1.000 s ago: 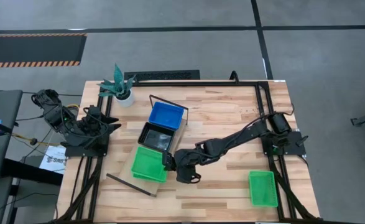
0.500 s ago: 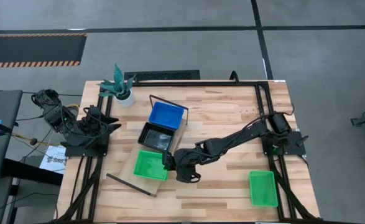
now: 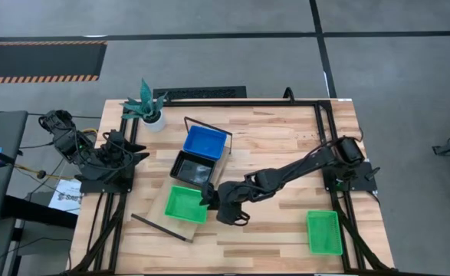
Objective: Stack baskets on shelf by color
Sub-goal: Stack the top green bin on top of the green bin on the shelf
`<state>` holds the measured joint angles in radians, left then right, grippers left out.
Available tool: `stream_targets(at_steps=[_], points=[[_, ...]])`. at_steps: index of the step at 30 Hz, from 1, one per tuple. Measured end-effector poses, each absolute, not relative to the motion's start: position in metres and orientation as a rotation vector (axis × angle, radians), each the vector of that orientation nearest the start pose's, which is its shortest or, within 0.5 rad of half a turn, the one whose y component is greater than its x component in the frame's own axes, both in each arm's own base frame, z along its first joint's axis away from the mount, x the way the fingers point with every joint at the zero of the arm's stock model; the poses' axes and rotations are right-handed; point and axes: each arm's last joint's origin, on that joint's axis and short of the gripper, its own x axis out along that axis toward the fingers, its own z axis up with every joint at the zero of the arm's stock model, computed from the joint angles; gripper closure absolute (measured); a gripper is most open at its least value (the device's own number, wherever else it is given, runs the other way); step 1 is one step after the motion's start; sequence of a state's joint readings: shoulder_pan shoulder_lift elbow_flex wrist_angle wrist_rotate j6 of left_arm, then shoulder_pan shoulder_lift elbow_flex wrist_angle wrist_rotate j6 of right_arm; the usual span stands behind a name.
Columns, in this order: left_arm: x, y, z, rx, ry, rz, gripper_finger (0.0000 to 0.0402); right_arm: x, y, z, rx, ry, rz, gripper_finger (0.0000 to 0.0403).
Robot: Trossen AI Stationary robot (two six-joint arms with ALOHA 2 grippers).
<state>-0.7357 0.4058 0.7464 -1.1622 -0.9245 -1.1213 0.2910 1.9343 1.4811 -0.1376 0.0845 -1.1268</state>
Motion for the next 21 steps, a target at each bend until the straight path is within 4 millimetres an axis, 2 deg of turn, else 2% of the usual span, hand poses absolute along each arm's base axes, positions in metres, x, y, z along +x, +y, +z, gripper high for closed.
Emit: stream_targets(at_steps=[5,7,13,16,21], points=[[0.049,-0.014,0.283,-0.475,0.379,0.446,0.0232,0.412,0.126,0.264,-1.039,0.41,0.465,0.0197],[0.049,-0.014,0.283,-0.475,0.379,0.446,0.0232,0.411,0.128,0.264,-0.942,0.442,0.453,0.0197],[0.049,-0.014,0.283,-0.476,0.379,0.445,0.0232,0.407,0.137,0.245,-0.719,0.574,0.502,0.0221],[0.049,-0.014,0.283,-0.476,0.379,0.445,0.0232,0.41,0.14,0.229,-0.692,0.624,0.51,0.024],[0.049,-0.014,0.283,-0.487,0.378,0.446,0.0232,0.421,0.144,0.211,-0.67,0.598,0.547,0.0272]])
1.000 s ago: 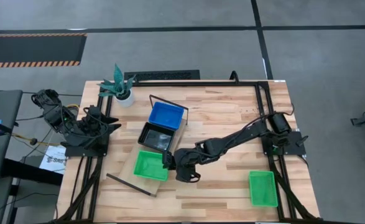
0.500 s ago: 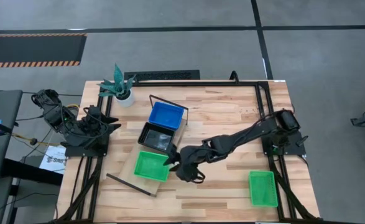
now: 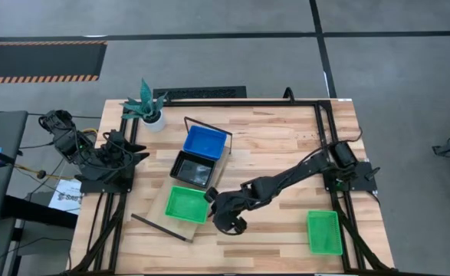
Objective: Stack baskets on shelf by color
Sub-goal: Stack the top green bin on top of the green bin on the shelf
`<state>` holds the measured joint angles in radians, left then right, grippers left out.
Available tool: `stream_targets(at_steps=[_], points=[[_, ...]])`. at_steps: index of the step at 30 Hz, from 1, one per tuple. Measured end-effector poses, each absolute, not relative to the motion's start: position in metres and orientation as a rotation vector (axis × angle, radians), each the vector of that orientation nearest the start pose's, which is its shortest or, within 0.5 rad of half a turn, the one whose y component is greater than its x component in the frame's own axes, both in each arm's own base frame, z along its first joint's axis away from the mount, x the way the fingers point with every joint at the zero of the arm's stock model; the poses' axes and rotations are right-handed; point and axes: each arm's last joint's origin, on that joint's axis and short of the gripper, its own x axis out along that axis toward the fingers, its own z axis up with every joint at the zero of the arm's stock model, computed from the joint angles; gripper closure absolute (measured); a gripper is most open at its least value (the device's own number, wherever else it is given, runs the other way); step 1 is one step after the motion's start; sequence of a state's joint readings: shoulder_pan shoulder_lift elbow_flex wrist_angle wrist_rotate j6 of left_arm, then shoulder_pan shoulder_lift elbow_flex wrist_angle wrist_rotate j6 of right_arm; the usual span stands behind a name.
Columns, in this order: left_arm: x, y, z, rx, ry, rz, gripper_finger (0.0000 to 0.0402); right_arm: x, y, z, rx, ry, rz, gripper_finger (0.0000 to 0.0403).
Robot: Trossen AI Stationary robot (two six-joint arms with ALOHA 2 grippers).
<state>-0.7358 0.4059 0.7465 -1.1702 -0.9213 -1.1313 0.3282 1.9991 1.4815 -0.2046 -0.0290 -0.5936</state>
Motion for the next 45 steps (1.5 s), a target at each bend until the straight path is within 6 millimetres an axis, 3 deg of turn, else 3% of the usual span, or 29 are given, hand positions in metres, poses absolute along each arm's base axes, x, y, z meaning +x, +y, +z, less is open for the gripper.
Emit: stream_targets(at_steps=[3,26,32,36,45], points=[[0.049,-0.014,0.283,-0.487,0.378,0.446,0.0232,0.424,0.142,0.203,-0.642,0.596,0.588,0.0285],[0.05,-0.014,0.283,-0.515,0.374,0.449,0.0232,0.435,0.133,0.213,-0.583,0.492,0.542,0.0296],[0.05,-0.014,0.283,-0.527,0.392,0.435,0.0232,0.426,0.155,0.219,-0.594,0.455,0.613,0.0295],[0.05,-0.014,0.283,-0.518,0.393,0.434,0.0232,0.427,0.16,0.207,-0.574,0.483,0.626,0.0295],[0.05,-0.015,0.283,-0.531,0.399,0.429,0.0232,0.44,0.144,0.189,-0.545,0.507,0.586,0.0295]])
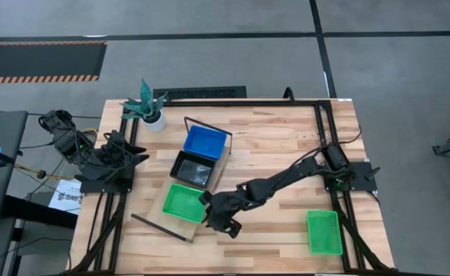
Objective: Stack baskets on shelf by color
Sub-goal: Stack the top green bin on top of the green bin on the shelf, then stack the green bin on top of the green bins on the shelf
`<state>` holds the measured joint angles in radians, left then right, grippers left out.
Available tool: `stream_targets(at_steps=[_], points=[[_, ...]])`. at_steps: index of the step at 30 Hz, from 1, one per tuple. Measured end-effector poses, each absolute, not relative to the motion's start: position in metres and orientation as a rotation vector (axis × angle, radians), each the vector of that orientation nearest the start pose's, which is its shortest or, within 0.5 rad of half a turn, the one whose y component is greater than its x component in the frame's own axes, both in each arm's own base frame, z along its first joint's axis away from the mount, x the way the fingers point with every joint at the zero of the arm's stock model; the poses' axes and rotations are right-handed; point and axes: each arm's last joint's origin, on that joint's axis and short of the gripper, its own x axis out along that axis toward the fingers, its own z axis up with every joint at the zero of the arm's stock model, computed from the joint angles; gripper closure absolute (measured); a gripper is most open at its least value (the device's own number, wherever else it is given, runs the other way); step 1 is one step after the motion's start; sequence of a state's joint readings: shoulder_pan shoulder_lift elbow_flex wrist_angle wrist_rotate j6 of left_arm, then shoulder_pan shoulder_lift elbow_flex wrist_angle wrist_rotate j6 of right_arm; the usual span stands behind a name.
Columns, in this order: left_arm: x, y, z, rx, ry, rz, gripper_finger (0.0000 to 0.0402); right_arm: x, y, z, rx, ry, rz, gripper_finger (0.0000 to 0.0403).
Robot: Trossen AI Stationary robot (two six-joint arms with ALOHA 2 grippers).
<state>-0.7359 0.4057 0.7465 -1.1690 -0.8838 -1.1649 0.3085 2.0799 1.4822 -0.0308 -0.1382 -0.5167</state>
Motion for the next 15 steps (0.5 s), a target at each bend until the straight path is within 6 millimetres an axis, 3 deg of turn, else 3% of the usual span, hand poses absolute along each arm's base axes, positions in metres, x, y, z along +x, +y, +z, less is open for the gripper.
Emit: stream_targets(at_steps=[10,15], points=[[0.05,-0.015,0.282,-0.539,0.41,0.421,0.0232,0.441,0.142,0.187,-0.548,0.516,0.579,0.0295],[0.05,-0.015,0.282,-0.538,0.411,0.421,0.0232,0.425,0.147,0.209,-0.438,0.587,0.563,0.0295]])
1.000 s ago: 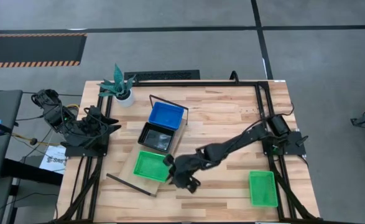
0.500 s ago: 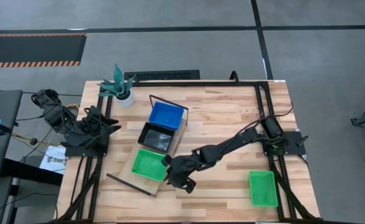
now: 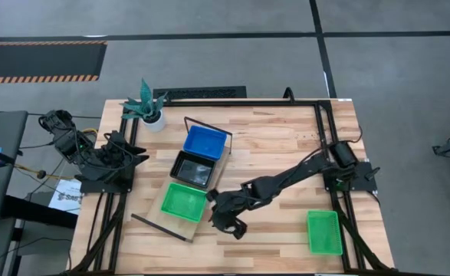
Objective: Stack baskets on shelf by color
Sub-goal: Stack the green bin on top of the green bins on the shelf
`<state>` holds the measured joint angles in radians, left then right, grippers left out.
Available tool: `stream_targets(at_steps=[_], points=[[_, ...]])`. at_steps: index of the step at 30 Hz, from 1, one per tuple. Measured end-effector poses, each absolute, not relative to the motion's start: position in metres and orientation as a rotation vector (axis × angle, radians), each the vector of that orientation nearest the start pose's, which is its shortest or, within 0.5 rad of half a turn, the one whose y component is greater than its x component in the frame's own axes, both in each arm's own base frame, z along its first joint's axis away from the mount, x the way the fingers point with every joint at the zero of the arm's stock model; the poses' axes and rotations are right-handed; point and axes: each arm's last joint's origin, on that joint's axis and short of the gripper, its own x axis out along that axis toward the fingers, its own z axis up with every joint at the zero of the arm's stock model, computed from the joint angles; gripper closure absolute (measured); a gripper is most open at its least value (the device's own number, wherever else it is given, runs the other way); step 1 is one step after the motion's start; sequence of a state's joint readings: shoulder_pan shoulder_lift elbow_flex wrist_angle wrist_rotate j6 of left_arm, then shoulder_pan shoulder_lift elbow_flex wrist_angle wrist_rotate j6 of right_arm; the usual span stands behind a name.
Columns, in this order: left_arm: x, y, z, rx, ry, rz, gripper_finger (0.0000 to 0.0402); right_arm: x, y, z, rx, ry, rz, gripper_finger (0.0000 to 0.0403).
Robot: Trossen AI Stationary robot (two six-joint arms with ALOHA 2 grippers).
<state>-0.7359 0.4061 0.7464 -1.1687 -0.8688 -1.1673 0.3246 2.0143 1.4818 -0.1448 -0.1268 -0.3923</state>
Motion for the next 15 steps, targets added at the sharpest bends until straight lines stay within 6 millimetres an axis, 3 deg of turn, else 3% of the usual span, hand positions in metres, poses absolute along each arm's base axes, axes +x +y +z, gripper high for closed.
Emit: stream_targets(at_steps=[2,7,11,15], points=[[0.05,-0.015,0.282,-0.538,0.411,0.42,0.0232,0.414,0.146,0.217,-0.3,0.694,0.524,0.0295],[0.049,-0.015,0.282,-0.531,0.42,0.416,0.0232,0.366,0.149,0.225,0.091,1.161,0.302,0.0295],[0.049,-0.015,0.282,-0.494,0.424,0.409,0.0232,0.316,0.172,0.225,0.187,1.5,0.065,0.0291],[0.049,-0.015,0.283,-0.479,0.415,0.414,0.0232,0.269,0.201,0.234,0.249,1.653,-0.169,0.0273]])
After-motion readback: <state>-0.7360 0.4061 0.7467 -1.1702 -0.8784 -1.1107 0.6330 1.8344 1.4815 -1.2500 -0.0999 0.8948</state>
